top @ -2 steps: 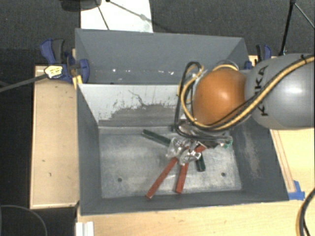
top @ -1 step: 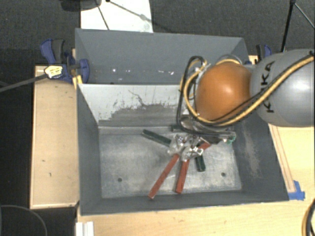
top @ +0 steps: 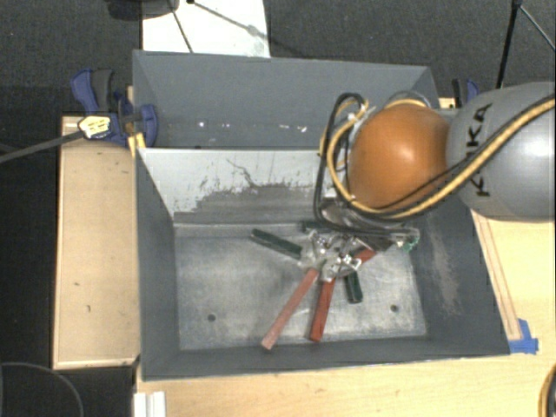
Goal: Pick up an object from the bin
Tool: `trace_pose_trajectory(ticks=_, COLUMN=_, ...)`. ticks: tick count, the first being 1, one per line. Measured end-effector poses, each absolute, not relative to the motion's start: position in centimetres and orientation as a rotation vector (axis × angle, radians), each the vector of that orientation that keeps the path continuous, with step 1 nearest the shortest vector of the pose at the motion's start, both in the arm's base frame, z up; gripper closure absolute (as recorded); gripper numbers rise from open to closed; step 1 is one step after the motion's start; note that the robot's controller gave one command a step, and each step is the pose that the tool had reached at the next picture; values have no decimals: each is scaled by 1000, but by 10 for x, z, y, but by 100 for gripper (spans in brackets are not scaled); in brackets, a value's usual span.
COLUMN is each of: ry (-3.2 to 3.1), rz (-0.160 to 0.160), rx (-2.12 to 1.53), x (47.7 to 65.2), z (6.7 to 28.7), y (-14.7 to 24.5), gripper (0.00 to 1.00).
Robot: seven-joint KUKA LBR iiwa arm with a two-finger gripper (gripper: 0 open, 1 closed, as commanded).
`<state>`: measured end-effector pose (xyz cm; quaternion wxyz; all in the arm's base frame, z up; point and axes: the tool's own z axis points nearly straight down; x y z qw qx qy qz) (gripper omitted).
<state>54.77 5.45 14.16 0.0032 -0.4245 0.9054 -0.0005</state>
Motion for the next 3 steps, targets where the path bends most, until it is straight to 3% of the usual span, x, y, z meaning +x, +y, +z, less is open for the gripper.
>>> trace_pose_trajectory(ticks=3, ry=2845, rz=-1, rx=-1320, x=548, z=164, y=55, gripper=100)
